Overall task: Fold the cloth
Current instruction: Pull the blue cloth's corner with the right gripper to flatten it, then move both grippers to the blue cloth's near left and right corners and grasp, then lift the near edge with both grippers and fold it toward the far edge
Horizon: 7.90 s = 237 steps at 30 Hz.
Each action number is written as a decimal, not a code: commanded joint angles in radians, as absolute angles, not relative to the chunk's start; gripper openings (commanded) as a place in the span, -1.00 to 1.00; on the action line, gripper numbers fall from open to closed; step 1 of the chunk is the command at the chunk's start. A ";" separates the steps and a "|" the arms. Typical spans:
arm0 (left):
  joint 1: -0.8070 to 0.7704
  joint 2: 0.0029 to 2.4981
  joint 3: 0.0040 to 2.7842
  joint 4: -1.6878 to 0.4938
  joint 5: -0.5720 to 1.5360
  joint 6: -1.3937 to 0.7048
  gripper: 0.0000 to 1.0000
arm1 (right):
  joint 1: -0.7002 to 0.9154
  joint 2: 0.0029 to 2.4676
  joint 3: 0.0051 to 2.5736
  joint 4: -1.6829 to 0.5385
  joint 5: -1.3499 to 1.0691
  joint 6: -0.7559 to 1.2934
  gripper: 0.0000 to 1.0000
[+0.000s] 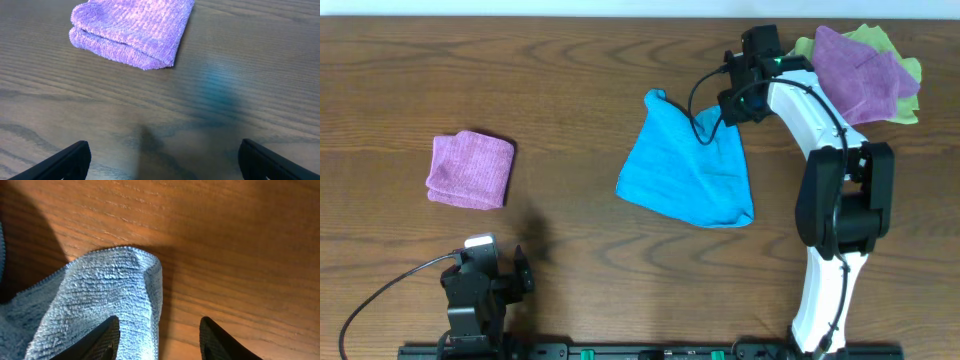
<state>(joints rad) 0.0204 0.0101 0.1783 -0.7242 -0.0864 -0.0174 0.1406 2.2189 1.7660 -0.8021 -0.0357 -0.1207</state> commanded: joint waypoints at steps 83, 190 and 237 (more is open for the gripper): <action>0.016 0.500 0.658 -0.770 0.418 -0.361 0.91 | -0.084 1.798 1.898 -1.333 -0.217 0.115 0.43; -0.466 1.844 0.965 -0.077 0.456 -0.763 0.82 | -0.175 1.557 0.699 -0.462 -0.505 0.503 0.18; -0.469 1.902 0.951 -0.142 0.488 -0.636 -0.89 | -0.175 1.555 0.581 -0.321 -0.532 0.582 -0.97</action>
<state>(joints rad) -0.4675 1.8797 0.9585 -0.1040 0.4633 -0.6846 -0.1844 1.5475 0.5869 -0.3061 -0.5095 0.5838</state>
